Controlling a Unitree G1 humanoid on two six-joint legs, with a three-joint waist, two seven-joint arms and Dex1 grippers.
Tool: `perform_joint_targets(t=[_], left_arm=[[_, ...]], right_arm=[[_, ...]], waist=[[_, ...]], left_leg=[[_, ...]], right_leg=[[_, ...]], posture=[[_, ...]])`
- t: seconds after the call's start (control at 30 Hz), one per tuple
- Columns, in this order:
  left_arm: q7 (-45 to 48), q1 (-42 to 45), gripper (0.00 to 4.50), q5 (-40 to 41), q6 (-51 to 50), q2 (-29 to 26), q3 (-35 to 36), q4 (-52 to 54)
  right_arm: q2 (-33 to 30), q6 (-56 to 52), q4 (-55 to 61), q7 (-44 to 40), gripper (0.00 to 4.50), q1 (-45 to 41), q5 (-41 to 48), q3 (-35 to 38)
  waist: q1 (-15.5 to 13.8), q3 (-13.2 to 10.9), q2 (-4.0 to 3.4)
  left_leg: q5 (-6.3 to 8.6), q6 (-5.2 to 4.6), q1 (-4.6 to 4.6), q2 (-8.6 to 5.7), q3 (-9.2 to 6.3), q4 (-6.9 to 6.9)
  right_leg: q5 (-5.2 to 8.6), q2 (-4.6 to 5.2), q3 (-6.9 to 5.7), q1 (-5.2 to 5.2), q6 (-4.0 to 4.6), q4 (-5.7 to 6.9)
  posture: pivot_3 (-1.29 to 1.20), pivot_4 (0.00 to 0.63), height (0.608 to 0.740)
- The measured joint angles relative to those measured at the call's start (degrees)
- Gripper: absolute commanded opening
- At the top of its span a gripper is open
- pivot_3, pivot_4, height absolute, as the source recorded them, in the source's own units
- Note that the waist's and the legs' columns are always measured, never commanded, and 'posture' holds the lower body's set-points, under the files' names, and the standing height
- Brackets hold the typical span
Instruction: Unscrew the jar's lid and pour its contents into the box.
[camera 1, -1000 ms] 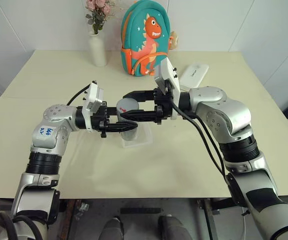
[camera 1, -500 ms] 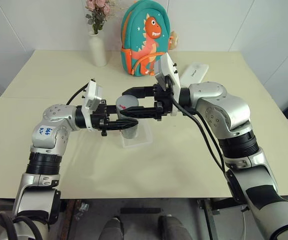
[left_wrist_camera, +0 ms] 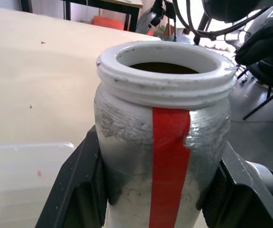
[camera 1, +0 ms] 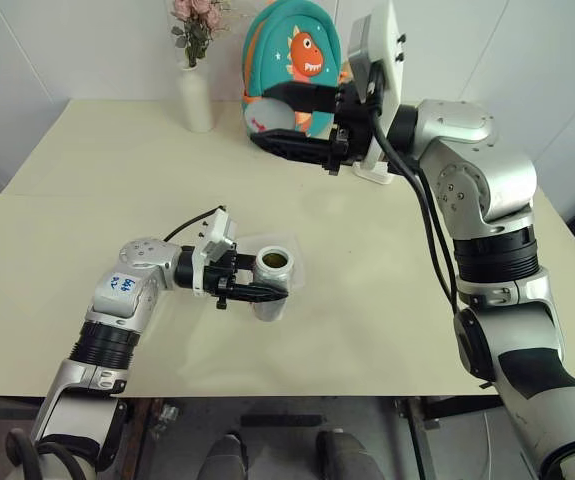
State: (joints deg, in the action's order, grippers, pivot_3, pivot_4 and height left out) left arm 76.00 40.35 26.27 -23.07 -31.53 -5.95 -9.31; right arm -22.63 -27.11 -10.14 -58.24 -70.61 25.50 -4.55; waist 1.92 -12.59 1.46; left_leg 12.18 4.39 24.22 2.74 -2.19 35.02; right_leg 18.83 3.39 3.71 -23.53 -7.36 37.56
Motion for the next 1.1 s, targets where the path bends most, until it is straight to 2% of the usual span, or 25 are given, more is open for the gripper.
perform_joint_targets(t=[0.3,0.53,0.73,0.93,1.1], left_arm=[[-1.4,3.0,2.00,0.1,1.5,0.3,1.7,-0.4],[-3.9,7.9,2.00,0.9,0.8,-2.0,6.6,-0.3],[-5.5,7.6,2.00,1.2,-0.5,-10.6,12.8,0.1],[-6.9,3.4,2.00,0.1,1.0,-13.4,14.6,-0.9],[-7.5,2.8,2.00,0.1,2.5,-13.5,14.6,-1.0]], right_arm=[[-0.1,0.0,-1.3,0.4,2.92,1.9,-1.5,0.1],[-4.6,-0.7,-1.4,4.4,2.92,5.8,-4.0,1.7],[-10.0,-4.4,-0.1,11.5,2.92,18.2,-6.6,5.3],[-9.5,-6.1,4.5,18.6,2.92,34.3,-8.6,5.9],[-8.0,-5.2,4.8,22.1,2.92,40.2,-9.8,6.1]], waist=[[0.0,0.0,0.00],[-0.1,0.0,0.00],[0.1,0.0,-0.02],[-0.1,0.0,-0.02],[0.0,0.0,-0.02]], left_leg=[[0.00,0.00,0.01,-0.01,0.01,0.03],[0.00,0.00,0.02,-0.01,0.00,0.00],[0.00,0.00,0.00,-0.01,0.06,-0.07],[0.00,0.00,0.03,-0.01,0.07,0.01],[-0.02,0.03,-0.02,-0.01,0.09,0.05]], right_leg=[[0.00,0.01,0.01,0.00,0.00,0.03],[0.00,0.00,0.00,-0.01,0.00,0.00],[0.01,0.01,0.04,-0.01,0.01,-0.08],[0.02,0.01,0.06,0.00,0.02,-0.07],[0.00,0.00,0.10,0.00,0.01,0.02]], posture=[[0.00,0.150,0.740],[0.00,0.150,0.740],[0.00,0.150,0.740],[0.00,0.150,0.740],[0.00,0.150,0.740]])
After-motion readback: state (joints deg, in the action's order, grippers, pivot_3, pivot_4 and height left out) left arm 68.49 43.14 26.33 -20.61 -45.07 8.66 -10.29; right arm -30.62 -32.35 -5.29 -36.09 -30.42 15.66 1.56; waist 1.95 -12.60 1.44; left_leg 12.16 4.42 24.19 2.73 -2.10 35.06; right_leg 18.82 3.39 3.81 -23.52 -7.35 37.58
